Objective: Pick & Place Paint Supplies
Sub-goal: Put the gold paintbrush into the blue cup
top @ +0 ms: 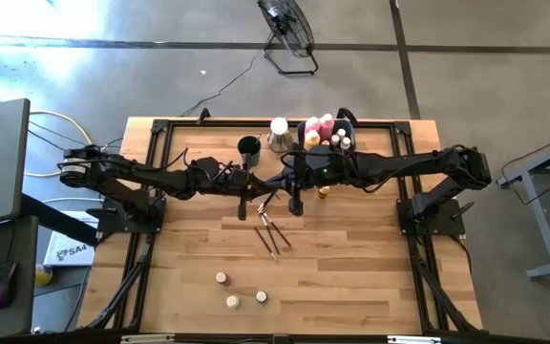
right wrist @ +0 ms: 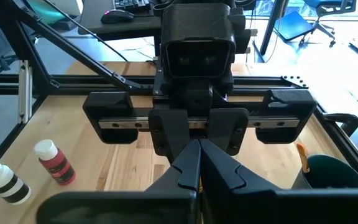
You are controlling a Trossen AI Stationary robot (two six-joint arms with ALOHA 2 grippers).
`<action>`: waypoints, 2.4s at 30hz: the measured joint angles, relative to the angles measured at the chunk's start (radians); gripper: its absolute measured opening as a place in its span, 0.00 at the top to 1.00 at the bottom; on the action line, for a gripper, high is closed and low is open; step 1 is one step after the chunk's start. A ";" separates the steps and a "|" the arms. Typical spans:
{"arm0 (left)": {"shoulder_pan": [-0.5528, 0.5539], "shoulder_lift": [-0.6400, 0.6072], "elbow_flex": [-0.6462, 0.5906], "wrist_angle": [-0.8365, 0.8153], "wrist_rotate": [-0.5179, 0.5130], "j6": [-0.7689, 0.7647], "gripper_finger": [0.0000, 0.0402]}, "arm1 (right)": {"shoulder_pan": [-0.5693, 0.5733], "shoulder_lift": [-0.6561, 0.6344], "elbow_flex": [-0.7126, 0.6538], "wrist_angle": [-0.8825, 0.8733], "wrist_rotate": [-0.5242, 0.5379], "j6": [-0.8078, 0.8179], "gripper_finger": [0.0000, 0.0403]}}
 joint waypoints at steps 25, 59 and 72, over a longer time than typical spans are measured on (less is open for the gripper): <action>0.089 -0.186 -0.001 -0.216 -0.160 0.118 0.98 | 0.001 -0.207 0.000 -0.266 0.002 0.090 0.63; 0.584 0.069 0.000 -0.212 0.078 -0.035 0.99 | 0.060 -0.076 -0.001 -0.314 0.052 0.087 0.72; 0.584 0.143 -0.001 -0.188 0.064 -0.056 0.95 | 0.060 -0.076 -0.001 -0.306 0.051 0.087 0.72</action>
